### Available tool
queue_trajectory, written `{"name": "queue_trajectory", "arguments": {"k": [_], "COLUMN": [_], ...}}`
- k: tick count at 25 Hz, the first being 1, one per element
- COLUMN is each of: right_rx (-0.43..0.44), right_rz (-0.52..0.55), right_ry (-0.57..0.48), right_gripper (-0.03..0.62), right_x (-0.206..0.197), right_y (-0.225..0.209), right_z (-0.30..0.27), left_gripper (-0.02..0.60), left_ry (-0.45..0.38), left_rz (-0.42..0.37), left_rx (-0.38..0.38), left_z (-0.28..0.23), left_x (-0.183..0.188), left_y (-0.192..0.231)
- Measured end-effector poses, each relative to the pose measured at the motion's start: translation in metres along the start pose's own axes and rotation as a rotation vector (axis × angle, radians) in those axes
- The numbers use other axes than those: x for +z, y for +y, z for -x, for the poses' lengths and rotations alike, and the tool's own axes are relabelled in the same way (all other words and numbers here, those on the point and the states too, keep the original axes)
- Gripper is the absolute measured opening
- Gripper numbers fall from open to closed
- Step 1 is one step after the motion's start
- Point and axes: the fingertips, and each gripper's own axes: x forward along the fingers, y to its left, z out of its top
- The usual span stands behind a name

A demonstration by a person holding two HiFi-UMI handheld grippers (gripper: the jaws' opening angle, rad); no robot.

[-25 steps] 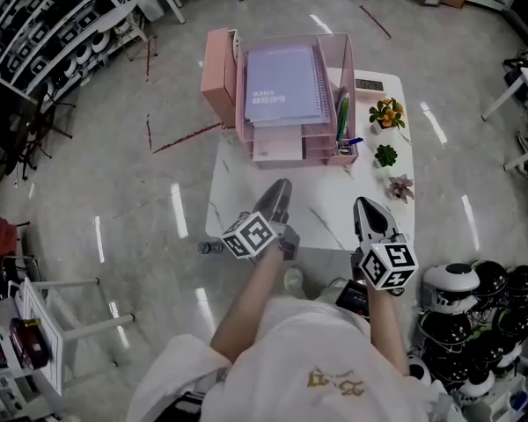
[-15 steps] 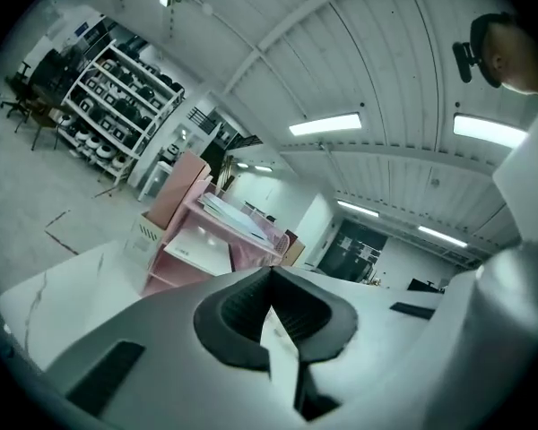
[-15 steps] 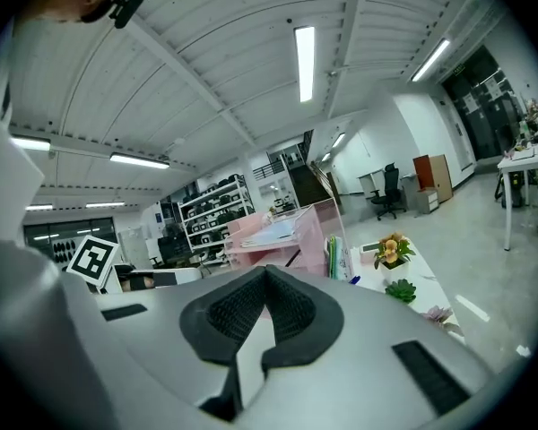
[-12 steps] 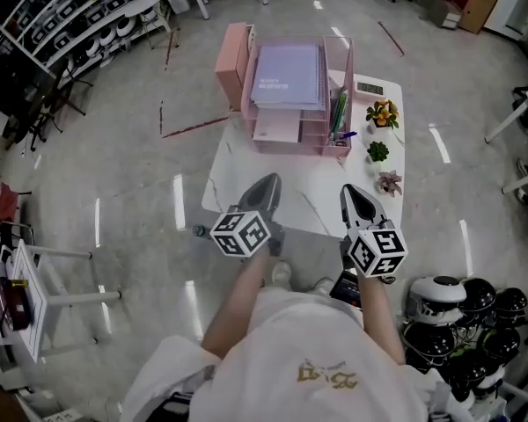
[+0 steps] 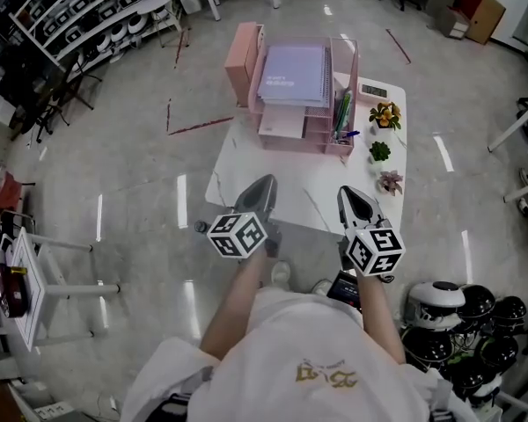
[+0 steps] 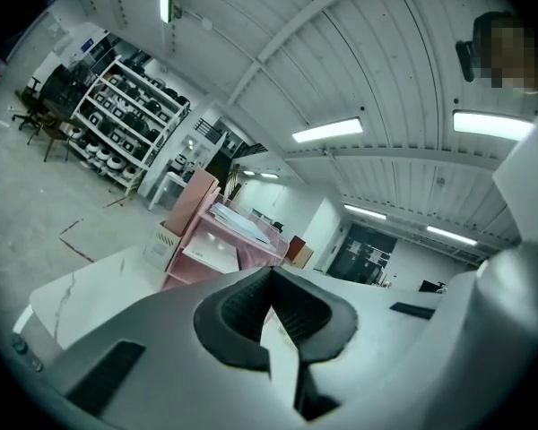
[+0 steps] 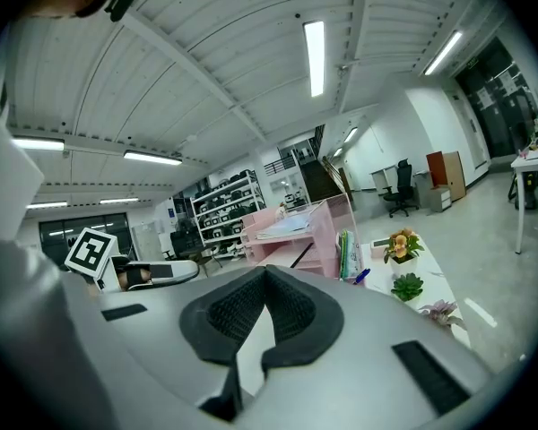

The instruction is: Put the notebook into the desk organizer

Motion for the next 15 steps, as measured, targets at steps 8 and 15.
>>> {"name": "queue_trajectory", "arguments": {"k": [8,15], "right_rx": [-0.003,0.003], "right_rz": [-0.009,-0.013], "right_ry": [-0.006,-0.01], "right_gripper": [0.012,0.012], "right_x": [0.0,0.001], "right_y": [-0.004,-0.005], "right_z": [0.007,0.016], "left_gripper": [0.018,0.018], "left_ry": [0.004,0.001], "left_rz": [0.007,0.009], "left_rx": [0.01,0.018], "left_z": [0.002,0.005], "left_x": [-0.005,-0.007], "left_y": [-0.002,-0.009]}}
